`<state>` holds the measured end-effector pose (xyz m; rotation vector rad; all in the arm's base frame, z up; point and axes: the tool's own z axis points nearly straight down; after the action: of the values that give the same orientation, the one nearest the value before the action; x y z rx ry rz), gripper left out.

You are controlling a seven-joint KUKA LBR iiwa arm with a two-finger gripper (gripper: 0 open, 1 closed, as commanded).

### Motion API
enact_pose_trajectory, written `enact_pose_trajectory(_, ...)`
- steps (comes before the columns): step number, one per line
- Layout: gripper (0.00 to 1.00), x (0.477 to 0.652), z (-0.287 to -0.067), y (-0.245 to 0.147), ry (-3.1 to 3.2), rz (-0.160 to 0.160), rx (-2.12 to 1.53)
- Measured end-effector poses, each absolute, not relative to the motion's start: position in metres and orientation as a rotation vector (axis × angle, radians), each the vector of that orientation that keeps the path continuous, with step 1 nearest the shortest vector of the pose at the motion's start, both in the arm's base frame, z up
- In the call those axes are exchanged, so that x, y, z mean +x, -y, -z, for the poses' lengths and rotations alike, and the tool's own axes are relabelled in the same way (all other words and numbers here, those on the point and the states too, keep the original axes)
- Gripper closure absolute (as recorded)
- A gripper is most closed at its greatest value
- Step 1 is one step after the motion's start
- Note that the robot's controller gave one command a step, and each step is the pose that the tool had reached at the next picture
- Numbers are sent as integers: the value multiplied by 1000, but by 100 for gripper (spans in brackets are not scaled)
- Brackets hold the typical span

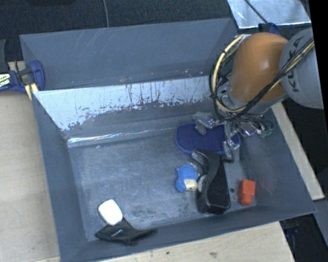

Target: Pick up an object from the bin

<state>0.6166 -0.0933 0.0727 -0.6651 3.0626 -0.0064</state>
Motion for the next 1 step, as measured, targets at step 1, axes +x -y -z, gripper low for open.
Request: enact_pose_trajectory(1,100,619,-76,94,-3056,9,-663)
